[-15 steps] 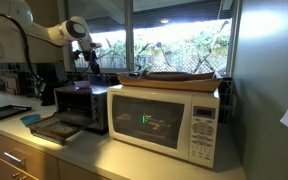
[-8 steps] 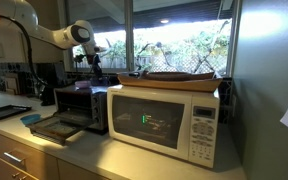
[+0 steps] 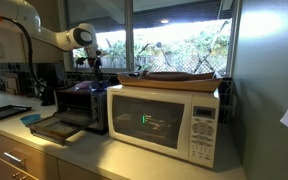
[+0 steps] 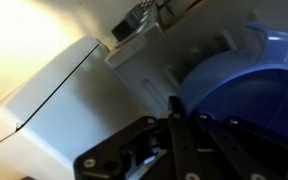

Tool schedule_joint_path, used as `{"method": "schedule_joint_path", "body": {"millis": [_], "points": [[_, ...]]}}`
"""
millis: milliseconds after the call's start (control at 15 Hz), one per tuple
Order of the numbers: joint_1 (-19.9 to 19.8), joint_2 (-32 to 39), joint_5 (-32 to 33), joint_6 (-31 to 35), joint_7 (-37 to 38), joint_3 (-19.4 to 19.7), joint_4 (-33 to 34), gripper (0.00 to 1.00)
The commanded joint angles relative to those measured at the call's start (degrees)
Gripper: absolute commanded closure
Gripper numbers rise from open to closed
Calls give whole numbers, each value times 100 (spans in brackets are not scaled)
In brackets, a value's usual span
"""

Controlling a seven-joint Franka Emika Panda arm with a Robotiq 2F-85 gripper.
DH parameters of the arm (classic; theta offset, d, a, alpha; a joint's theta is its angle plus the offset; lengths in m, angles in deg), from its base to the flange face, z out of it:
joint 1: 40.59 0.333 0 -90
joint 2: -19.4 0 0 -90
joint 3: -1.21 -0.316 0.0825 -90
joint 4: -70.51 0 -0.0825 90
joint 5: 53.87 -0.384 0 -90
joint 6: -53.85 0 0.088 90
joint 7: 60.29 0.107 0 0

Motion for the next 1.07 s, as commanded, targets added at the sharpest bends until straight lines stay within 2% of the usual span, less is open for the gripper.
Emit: {"method": "schedule_joint_path", "body": {"millis": [0, 400, 1000], "points": [[-38, -62, -166, 86, 40, 23, -144, 99], [-38, -62, -191, 70, 46, 35, -182, 99], [-73, -73, -557, 233, 40, 85, -305, 99]]}}
